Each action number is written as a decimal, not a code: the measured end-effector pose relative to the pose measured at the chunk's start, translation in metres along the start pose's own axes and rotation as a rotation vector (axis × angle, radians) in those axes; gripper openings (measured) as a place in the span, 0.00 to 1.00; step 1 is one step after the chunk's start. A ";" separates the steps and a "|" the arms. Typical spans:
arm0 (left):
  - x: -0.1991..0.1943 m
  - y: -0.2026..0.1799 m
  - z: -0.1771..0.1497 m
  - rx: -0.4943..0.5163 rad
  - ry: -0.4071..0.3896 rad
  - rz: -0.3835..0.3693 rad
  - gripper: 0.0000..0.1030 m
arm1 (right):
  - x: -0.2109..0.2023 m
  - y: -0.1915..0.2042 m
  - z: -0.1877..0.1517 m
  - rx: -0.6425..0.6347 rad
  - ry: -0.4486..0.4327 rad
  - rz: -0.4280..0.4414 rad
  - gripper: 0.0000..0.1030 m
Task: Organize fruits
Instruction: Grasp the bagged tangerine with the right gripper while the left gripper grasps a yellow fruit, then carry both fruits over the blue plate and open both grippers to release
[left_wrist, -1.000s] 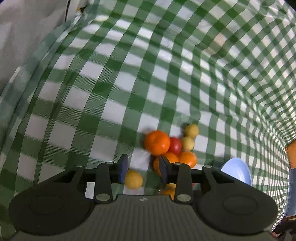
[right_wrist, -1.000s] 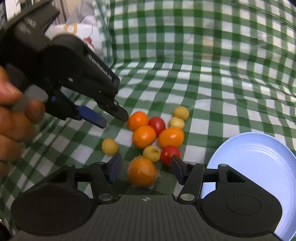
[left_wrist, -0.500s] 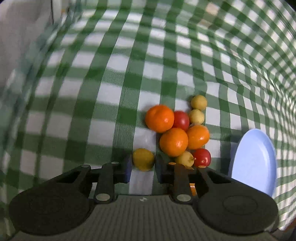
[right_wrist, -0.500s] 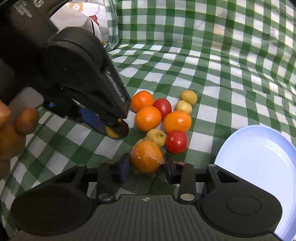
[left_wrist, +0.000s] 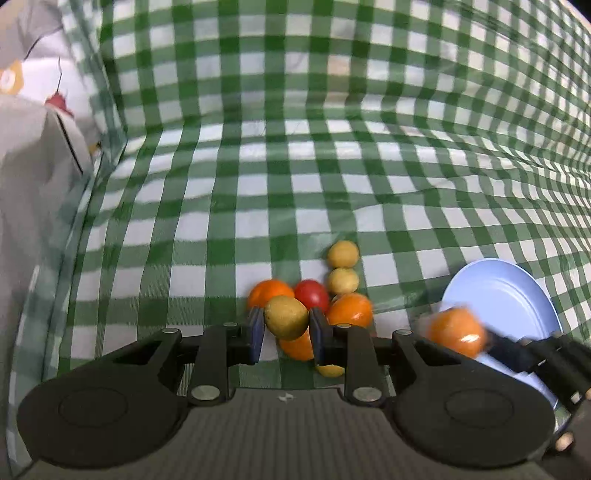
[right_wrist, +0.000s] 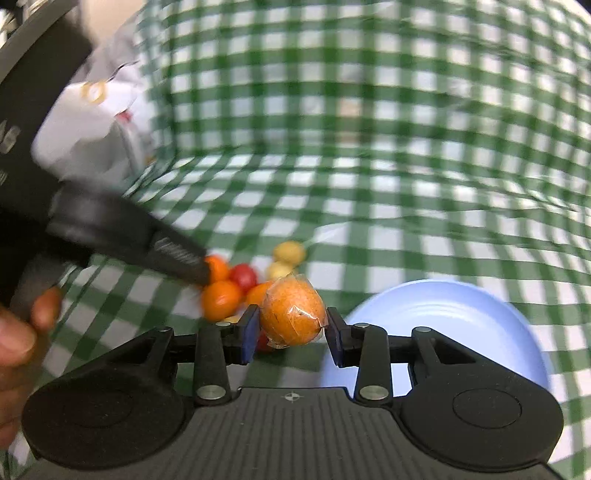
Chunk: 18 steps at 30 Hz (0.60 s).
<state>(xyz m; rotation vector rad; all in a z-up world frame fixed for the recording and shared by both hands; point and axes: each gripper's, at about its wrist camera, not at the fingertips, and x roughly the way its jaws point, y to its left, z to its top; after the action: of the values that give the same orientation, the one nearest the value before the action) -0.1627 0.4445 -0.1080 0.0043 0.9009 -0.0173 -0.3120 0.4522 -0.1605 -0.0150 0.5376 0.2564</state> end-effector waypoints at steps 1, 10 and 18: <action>-0.004 0.011 -0.009 0.005 -0.006 -0.003 0.28 | -0.002 -0.007 0.000 0.015 -0.007 -0.018 0.38; -0.041 0.123 -0.109 0.054 -0.046 -0.026 0.28 | -0.014 -0.057 -0.006 0.136 -0.029 -0.133 0.38; -0.096 0.257 -0.234 0.156 -0.083 -0.086 0.28 | -0.021 -0.092 -0.012 0.196 -0.016 -0.228 0.38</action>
<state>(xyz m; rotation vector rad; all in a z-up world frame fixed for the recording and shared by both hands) -0.4012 0.7050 -0.1791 0.1093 0.8149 -0.1665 -0.3131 0.3567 -0.1651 0.1148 0.5380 -0.0194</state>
